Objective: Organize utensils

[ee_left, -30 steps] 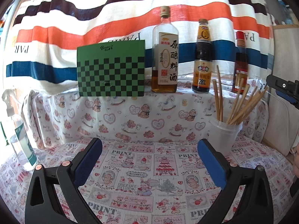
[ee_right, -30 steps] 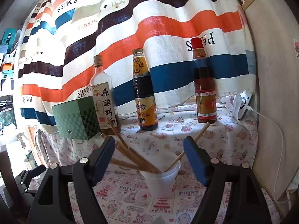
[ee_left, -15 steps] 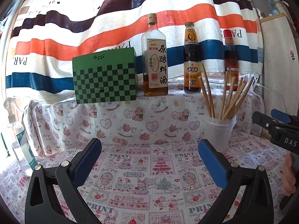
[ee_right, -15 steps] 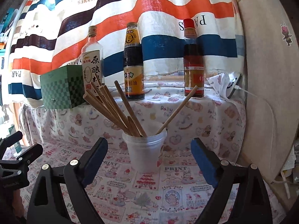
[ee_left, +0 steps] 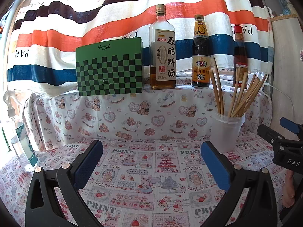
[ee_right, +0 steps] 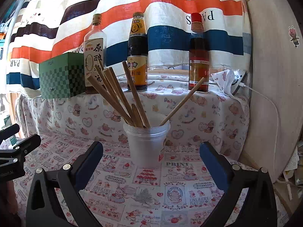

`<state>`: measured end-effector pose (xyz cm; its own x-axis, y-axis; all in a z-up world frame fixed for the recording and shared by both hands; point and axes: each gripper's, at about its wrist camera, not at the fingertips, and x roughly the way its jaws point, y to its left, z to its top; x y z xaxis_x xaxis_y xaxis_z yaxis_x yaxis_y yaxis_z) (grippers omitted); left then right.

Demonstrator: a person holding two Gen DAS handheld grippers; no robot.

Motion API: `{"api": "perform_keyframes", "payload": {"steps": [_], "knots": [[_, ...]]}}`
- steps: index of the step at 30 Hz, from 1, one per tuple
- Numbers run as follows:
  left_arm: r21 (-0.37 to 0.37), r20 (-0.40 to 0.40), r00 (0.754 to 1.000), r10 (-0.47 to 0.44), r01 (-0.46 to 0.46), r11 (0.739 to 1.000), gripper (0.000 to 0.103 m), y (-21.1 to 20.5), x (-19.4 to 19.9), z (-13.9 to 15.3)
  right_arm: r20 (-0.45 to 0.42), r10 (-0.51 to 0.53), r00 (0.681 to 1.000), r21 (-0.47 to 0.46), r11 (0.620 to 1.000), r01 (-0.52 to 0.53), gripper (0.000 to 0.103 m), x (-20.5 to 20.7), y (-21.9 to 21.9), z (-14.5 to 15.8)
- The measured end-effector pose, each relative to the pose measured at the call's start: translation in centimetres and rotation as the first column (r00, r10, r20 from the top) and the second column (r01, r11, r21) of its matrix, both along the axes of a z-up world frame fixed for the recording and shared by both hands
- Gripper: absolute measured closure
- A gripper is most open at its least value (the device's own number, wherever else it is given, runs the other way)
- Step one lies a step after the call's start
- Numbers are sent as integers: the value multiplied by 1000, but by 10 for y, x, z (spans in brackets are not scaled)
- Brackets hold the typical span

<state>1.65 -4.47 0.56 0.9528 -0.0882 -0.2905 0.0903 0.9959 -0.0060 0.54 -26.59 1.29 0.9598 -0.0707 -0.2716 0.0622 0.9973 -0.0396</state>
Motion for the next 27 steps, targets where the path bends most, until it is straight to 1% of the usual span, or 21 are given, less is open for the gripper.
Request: {"api": "perform_keyframes", "payload": {"steps": [27], "knots": [[11, -7, 1000, 9, -9, 1000, 0, -3, 1, 0, -2, -13, 1000, 0, 1000, 13, 0, -1, 0, 0]]}}
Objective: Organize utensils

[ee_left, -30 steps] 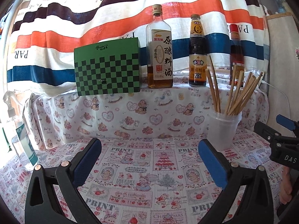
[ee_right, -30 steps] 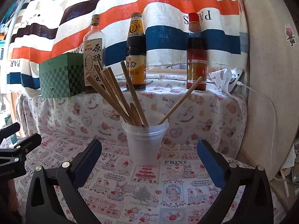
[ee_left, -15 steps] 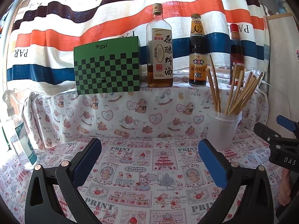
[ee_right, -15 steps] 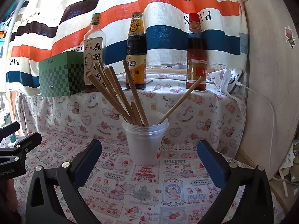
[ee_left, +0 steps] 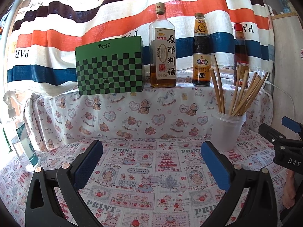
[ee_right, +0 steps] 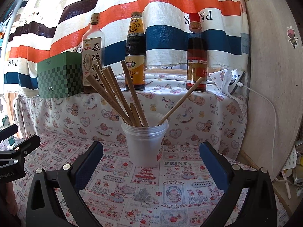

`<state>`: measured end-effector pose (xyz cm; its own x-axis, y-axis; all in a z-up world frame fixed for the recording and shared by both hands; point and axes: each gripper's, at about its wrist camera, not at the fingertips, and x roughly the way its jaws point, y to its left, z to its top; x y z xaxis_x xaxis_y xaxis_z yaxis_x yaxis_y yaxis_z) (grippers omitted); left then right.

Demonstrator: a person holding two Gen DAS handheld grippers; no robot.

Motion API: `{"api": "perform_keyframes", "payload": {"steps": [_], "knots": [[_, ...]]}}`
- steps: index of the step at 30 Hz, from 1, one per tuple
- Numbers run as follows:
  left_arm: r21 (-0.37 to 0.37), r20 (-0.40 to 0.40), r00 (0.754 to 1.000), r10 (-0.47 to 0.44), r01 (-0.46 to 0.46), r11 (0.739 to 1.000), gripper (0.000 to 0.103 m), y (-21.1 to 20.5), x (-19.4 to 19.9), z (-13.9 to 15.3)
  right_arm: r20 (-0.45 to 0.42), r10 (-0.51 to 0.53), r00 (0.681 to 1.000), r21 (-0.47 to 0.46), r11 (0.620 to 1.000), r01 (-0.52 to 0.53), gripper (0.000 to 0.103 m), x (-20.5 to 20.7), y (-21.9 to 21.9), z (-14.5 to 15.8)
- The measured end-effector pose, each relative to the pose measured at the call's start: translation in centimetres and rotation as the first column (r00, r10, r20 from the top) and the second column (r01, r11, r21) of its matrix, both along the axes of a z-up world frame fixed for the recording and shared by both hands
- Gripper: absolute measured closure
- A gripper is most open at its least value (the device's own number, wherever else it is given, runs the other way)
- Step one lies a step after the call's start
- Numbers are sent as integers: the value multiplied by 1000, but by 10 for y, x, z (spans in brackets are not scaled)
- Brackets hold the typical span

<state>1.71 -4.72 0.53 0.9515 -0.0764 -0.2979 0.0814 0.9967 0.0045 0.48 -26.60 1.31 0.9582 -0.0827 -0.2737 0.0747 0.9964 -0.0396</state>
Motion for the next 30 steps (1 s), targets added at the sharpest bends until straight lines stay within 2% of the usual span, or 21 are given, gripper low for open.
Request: {"api": "perform_keyframes", "payload": {"steps": [30], "knots": [[-3, -5, 1000, 17, -17, 1000, 0, 2, 1, -1, 1, 0, 1000, 0, 1000, 0, 0, 1, 0, -1]]}}
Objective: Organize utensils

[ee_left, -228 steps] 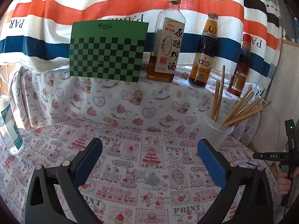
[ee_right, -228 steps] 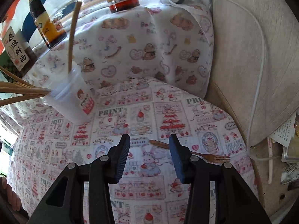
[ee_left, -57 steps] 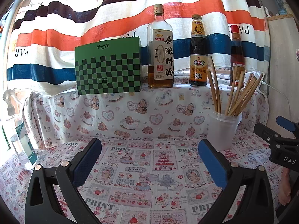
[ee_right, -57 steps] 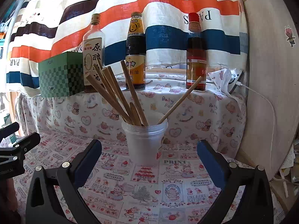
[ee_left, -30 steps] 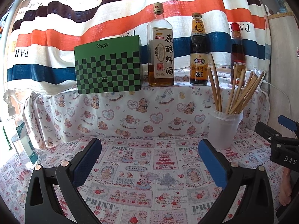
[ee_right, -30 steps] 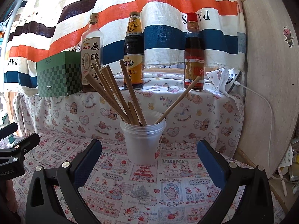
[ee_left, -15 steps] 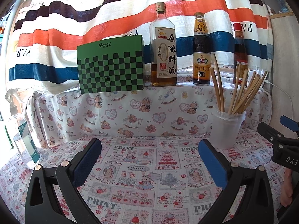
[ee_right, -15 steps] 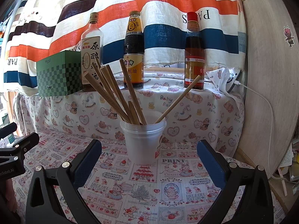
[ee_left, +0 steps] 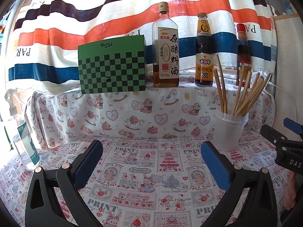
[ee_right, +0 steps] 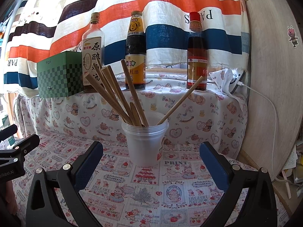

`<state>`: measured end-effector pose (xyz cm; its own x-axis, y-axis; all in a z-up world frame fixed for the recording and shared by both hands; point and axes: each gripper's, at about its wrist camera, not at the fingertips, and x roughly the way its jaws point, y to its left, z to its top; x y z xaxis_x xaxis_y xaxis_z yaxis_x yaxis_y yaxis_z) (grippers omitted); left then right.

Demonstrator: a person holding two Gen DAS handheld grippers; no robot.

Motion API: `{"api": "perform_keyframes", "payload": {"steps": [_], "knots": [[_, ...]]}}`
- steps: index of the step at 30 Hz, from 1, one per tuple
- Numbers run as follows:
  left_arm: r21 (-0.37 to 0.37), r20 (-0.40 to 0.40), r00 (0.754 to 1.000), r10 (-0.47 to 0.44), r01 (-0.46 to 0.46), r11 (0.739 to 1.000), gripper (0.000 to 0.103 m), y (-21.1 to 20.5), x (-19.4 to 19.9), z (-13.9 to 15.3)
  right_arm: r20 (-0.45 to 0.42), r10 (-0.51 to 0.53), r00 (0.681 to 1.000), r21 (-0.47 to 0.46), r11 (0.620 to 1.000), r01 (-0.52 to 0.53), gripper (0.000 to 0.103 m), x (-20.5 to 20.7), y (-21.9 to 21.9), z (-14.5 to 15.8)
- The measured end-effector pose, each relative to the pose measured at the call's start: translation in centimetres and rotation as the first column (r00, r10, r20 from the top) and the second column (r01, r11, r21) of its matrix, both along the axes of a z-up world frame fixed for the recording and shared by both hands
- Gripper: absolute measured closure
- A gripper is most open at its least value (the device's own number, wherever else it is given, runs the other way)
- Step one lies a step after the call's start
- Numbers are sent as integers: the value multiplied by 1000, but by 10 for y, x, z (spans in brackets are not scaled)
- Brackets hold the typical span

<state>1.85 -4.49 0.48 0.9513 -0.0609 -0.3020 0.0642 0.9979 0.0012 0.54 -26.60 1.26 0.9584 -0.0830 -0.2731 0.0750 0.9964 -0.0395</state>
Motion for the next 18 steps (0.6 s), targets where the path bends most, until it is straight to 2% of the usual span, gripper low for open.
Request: {"api": "perform_keyframes", "payload": {"steps": [18], "knots": [[4, 1, 1000, 1, -1, 1000, 0, 0, 0, 0, -2, -1, 1000, 2, 1000, 1, 0, 0, 0, 0]]}}
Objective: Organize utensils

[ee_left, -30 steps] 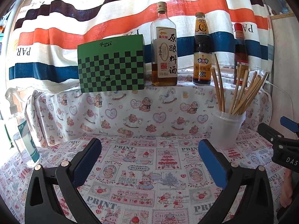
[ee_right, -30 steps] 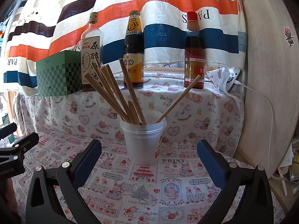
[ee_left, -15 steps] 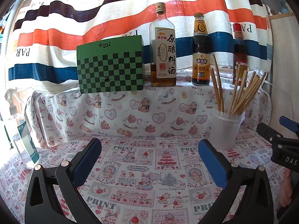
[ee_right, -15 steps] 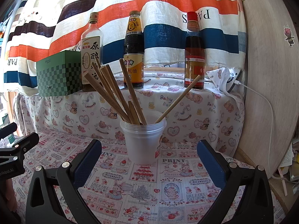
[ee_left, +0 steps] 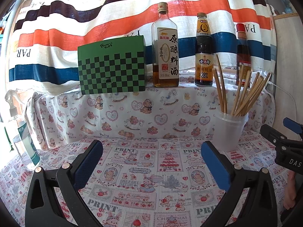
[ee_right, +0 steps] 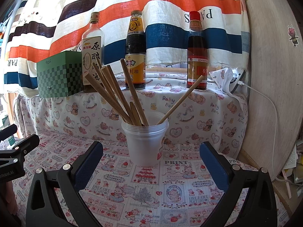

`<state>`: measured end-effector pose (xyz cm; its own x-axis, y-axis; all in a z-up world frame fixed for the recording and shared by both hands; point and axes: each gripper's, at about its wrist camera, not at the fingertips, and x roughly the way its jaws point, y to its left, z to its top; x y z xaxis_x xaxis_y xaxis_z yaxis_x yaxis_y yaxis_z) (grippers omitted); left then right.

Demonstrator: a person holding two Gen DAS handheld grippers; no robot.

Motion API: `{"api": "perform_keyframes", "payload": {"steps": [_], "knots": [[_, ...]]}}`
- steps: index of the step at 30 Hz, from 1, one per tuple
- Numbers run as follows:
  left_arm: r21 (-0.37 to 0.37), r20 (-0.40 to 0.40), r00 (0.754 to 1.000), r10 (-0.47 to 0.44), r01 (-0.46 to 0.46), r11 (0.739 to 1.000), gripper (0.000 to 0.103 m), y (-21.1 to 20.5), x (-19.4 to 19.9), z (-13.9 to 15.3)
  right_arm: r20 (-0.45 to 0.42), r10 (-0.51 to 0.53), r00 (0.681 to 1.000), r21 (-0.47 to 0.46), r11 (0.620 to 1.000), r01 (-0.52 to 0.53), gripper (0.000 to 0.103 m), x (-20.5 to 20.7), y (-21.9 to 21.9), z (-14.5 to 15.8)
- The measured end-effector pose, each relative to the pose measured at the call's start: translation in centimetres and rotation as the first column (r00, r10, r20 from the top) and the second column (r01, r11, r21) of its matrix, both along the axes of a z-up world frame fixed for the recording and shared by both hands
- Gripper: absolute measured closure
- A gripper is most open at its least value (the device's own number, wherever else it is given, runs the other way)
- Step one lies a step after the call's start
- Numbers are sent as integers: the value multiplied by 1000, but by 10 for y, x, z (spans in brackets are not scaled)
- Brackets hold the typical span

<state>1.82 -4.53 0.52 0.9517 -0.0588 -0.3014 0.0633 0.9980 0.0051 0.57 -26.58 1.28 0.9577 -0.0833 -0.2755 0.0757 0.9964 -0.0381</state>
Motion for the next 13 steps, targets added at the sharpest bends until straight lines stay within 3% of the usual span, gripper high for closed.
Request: {"api": "perform_keyframes", "payload": {"steps": [13], "knots": [[0, 1, 1000, 5, -5, 1000, 0, 0, 0, 0, -1, 0, 1000, 1, 1000, 0, 0, 0, 0, 0]]}}
